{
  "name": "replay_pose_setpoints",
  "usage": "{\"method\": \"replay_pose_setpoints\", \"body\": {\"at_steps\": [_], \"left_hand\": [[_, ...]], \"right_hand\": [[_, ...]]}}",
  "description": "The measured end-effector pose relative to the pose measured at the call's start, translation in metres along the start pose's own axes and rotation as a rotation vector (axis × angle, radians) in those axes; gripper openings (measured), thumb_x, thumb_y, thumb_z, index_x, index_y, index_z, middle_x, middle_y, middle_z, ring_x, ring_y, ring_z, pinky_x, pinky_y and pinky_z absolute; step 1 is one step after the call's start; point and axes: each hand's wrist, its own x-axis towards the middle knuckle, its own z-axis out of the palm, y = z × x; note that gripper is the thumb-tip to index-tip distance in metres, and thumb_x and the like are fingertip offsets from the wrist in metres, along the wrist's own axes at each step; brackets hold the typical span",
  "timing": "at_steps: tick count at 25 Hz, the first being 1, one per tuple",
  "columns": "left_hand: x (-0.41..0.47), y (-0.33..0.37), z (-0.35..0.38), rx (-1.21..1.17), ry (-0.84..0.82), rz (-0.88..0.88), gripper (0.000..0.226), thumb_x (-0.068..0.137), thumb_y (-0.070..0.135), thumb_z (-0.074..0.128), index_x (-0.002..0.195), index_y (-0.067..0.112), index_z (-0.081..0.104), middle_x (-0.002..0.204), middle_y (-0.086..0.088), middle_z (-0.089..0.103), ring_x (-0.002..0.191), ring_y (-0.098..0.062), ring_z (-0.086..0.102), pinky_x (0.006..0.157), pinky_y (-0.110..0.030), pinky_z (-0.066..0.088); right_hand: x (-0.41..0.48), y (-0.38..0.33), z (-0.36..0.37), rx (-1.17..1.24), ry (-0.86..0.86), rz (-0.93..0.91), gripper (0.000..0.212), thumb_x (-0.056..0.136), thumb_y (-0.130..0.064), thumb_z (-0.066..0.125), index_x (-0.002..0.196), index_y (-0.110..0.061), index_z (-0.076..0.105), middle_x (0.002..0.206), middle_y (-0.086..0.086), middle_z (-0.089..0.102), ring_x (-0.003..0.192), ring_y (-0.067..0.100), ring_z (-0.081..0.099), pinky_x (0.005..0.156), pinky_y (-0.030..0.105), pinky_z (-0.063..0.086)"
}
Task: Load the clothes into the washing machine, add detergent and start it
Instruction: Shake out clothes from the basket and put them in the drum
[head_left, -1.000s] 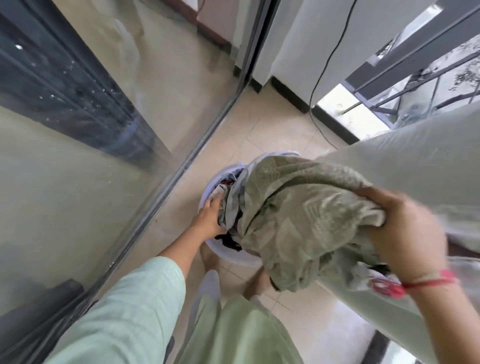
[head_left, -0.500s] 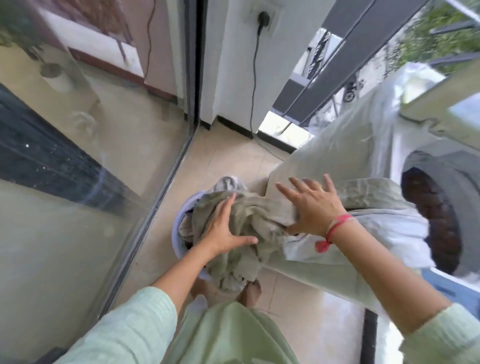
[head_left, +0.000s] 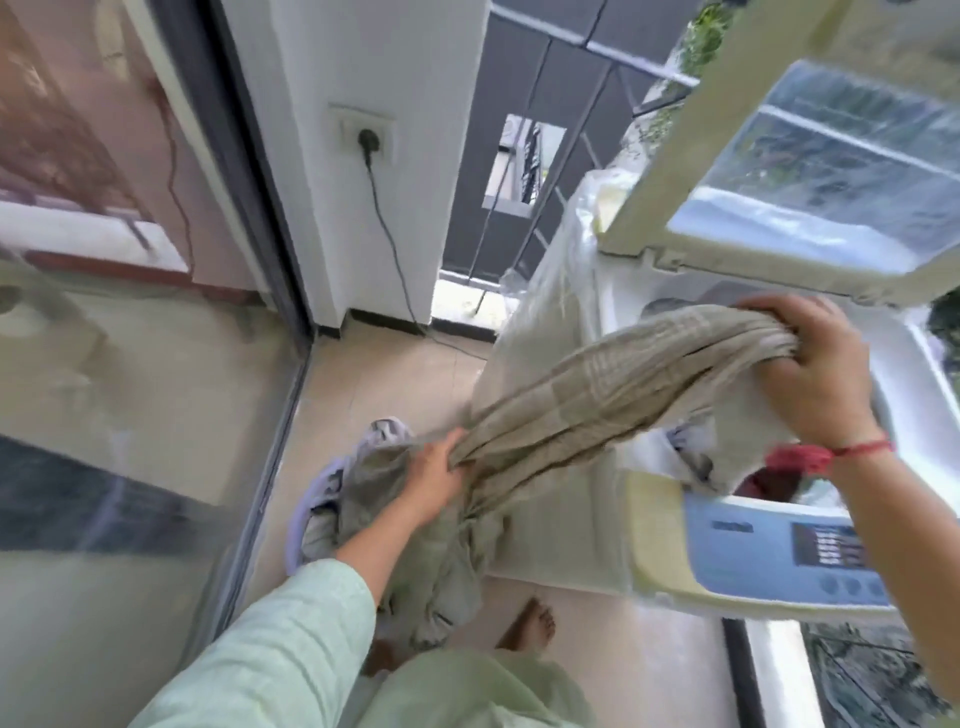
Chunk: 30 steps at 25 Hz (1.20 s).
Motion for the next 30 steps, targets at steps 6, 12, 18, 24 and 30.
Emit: {"method": "replay_pose_setpoints", "body": {"at_steps": [6,12,18,24,30], "left_hand": [[-0.002,0.167,-0.009,-0.037,0.698,0.297,0.049,0.069,-0.019,0.047,0.106,0.012,0.060,0.089,-0.003,0.063,0.079,-0.016,0.054,0.060,-0.020,0.031],[0.027,0.279,0.059,0.468,0.393,0.397,0.049,0.077,0.004,0.055,0.124,0.015,0.049,0.115,-0.009,0.054,0.105,-0.029,0.053,0.089,-0.039,0.040],[0.024,0.199,0.007,0.195,0.067,0.311,0.061,0.086,0.042,0.060,0.140,0.035,0.034,0.149,0.003,0.028,0.138,-0.021,0.026,0.113,-0.045,0.025],[0.021,0.020,-0.020,0.475,-0.196,-0.271,0.137,0.053,0.059,0.082,0.148,0.027,-0.011,0.157,-0.008,-0.006,0.144,-0.033,0.001,0.113,-0.055,0.018],[0.029,0.028,0.015,0.244,-0.002,-0.196,0.147,0.051,0.052,0.086,0.140,0.036,-0.029,0.155,0.002,-0.023,0.144,-0.018,-0.015,0.115,-0.055,-0.003]], "right_hand": [[0.002,0.131,-0.044,0.345,0.312,0.296,0.043,0.070,-0.010,0.042,0.097,-0.030,0.068,0.084,-0.018,0.067,0.089,0.007,0.060,0.081,0.017,0.044],[0.027,0.259,-0.009,-0.148,-0.043,0.644,0.032,0.078,-0.015,0.052,0.109,-0.014,0.060,0.105,0.023,0.065,0.097,0.038,0.062,0.083,0.042,0.050],[0.029,0.159,0.038,-0.139,-0.301,0.341,0.040,0.084,-0.019,0.063,0.124,-0.013,0.057,0.122,0.018,0.055,0.117,0.035,0.050,0.100,0.035,0.037],[0.033,-0.034,0.138,-0.615,-0.835,-0.408,0.101,0.072,-0.069,0.056,0.150,-0.023,0.011,0.157,0.009,0.011,0.144,0.033,0.008,0.116,0.056,0.001],[0.039,-0.053,0.156,-0.770,-0.765,-0.679,0.030,0.088,-0.019,0.043,0.111,-0.027,0.060,0.106,-0.003,0.066,0.102,0.020,0.062,0.081,0.031,0.037]]}}
